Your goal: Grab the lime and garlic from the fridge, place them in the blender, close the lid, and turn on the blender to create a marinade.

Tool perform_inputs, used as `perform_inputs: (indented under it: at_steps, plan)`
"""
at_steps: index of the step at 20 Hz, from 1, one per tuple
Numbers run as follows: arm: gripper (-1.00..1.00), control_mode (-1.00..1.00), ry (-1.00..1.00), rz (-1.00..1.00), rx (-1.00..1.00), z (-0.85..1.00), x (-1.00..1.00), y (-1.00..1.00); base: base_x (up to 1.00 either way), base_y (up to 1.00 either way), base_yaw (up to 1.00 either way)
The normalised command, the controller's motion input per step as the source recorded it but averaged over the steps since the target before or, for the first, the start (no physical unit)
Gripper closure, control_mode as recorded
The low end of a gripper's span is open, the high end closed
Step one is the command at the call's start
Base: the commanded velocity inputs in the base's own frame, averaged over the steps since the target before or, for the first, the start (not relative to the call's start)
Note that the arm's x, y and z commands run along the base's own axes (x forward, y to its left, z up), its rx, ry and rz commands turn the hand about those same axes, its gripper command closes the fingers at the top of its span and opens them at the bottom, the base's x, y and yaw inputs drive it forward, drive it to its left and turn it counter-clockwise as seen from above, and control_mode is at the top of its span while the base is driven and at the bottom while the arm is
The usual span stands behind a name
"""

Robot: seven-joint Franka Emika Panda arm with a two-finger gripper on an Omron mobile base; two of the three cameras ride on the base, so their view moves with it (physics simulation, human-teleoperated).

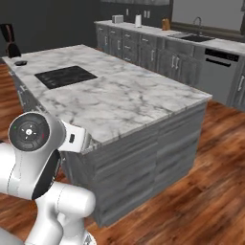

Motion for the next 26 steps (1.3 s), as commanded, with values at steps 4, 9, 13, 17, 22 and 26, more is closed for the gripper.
perform_inputs:
  at_steps: [4,9,13,17,22,26]
  plan:
    - [1.00,1.00,0.00,0.00,0.00,0.00,0.00,0.00,0.00,1.00,-0.14]
    - [1.00,1.00,0.00,0.00,0.00,0.00,0.00,0.00,0.23,1.00,-0.21]
    - [1.00,1.00,0.00,0.00,0.00,0.00,0.00,0.00,0.44,1.00,-0.20]
    - [1.00,1.00,0.00,0.00,0.00,0.00,0.00,0.00,0.57,1.00,-0.25]
    - [1.00,1.00,0.00,0.00,0.00,0.00,0.00,0.00,0.63,1.00,-0.28]
    - [1.00,1.00,0.00,0.00,0.00,0.00,0.00,0.00,0.63,1.00,-0.28]
